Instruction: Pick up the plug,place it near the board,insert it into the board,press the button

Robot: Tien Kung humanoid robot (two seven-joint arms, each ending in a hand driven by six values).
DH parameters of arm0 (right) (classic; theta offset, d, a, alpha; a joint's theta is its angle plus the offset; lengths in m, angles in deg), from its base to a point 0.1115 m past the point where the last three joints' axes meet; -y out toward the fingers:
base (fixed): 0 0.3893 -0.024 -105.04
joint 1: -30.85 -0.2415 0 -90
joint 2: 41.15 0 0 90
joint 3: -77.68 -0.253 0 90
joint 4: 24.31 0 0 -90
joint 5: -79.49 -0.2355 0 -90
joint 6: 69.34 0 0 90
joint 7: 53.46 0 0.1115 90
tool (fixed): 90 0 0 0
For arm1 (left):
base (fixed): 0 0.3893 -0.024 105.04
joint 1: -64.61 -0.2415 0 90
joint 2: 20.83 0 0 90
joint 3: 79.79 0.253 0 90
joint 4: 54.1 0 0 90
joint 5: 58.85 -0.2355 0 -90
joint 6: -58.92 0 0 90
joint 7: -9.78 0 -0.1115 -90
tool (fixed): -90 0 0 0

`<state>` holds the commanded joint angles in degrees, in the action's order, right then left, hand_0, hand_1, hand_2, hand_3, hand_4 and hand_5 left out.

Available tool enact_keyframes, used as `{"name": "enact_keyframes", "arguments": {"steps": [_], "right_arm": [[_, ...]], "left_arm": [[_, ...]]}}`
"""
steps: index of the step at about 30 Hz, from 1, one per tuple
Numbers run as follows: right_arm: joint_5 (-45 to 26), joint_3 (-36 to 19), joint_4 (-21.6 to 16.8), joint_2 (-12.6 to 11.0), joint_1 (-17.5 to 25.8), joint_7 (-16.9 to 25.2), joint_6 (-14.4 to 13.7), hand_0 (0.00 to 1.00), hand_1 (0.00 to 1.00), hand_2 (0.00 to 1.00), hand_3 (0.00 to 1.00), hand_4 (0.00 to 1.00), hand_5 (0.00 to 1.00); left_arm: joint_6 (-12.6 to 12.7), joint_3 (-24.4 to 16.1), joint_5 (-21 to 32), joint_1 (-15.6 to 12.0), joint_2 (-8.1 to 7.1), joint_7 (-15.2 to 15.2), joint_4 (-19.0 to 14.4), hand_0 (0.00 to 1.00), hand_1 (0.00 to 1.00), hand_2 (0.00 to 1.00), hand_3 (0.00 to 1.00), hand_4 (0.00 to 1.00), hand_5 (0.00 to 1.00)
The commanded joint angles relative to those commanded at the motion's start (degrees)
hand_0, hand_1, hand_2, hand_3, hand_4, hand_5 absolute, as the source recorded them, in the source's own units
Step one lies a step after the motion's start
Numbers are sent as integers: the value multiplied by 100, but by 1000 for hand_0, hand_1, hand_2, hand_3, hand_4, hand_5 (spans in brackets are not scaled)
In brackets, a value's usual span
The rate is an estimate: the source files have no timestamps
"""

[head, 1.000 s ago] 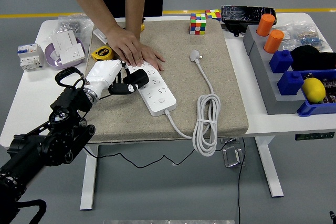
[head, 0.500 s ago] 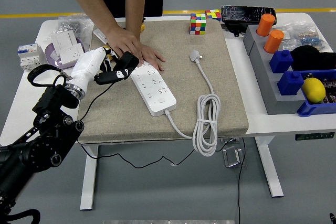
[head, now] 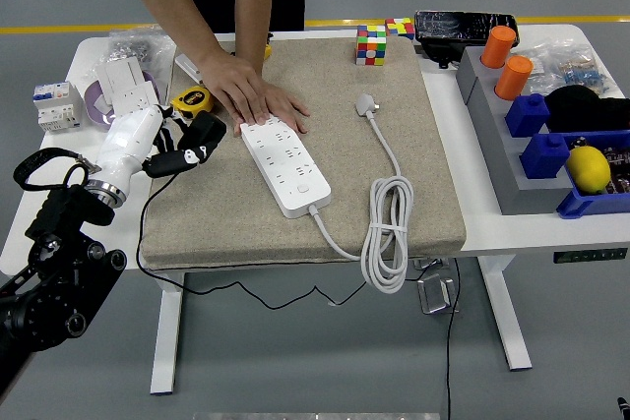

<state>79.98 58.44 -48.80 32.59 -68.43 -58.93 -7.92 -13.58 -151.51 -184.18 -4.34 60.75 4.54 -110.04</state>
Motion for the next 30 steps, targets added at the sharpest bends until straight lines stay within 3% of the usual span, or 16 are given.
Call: {"name": "enact_keyframes", "arguments": {"steps": [6, 21, 22, 27, 28, 30], "right_arm": [[-7, -2, 1, -5, -23, -3, 1, 936, 870, 812, 805, 998, 998], [2, -13, -7, 4, -48, 2, 1, 936, 870, 811, 805, 998, 998], [2, -13, -7, 4, -47, 2, 1, 936, 870, 811, 805, 998, 998], [-20, 17, 2, 0, -25, 0, 2, 936, 870, 811, 805, 998, 998], [-17, 16, 1, -2, -20, 0, 1, 936, 869, 811, 805, 998, 998], [-21, 22, 2, -6, -15, 1, -1, 936, 869, 811, 805, 998, 998]], "left_arm": [[24, -135, -70, -31, 32, -32, 188, 342, 277, 267, 350, 628, 502], [-55, 474, -151, -17, -35, -60, 353, 352, 299, 275, 357, 643, 485], [-76, 478, -149, -15, -41, -62, 360, 417, 417, 381, 417, 859, 479], [-308, 487, -137, -5, -65, -66, 445, 417, 417, 381, 417, 859, 479], [-357, 482, -152, -13, -63, -64, 460, 508, 545, 512, 493, 938, 493], [-394, 480, -173, -24, -58, -64, 483, 508, 545, 512, 493, 938, 493]]}}
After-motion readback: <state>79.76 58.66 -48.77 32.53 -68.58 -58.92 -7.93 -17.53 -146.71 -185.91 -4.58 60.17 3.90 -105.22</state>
